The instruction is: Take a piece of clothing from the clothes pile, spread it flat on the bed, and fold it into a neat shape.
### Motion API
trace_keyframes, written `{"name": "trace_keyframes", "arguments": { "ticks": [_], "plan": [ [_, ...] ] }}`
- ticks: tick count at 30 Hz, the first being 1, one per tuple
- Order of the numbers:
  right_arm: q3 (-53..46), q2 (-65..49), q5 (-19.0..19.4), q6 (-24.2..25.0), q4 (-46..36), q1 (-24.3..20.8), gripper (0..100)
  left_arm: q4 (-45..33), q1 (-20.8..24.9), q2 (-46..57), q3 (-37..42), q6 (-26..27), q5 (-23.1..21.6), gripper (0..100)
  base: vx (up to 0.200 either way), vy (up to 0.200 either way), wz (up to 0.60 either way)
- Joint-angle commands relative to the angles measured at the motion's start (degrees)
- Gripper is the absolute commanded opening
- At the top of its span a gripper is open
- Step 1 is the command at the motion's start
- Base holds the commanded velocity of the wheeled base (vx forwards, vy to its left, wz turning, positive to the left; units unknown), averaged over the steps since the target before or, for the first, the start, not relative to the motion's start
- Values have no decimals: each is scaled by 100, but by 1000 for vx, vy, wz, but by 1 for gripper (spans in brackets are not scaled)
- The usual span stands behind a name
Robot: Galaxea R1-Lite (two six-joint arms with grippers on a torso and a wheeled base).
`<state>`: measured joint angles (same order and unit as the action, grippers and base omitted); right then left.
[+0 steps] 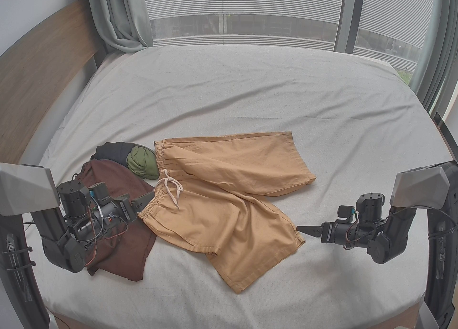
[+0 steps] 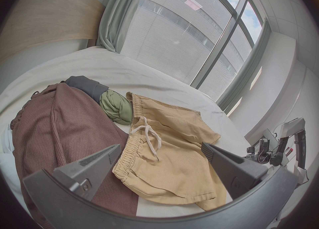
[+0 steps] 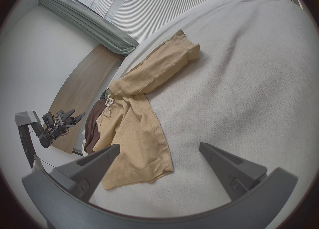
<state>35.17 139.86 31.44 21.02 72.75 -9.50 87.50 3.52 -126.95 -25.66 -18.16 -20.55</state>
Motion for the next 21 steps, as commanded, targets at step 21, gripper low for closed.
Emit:
{"name": "trace_keyframes", "arguments": {
  "ticks": [21],
  "plan": [
    [87,314,-33,25,-297,-536,100,30,-1,-14,-9,-12,-19,100,0,0,0]
  ]
}}
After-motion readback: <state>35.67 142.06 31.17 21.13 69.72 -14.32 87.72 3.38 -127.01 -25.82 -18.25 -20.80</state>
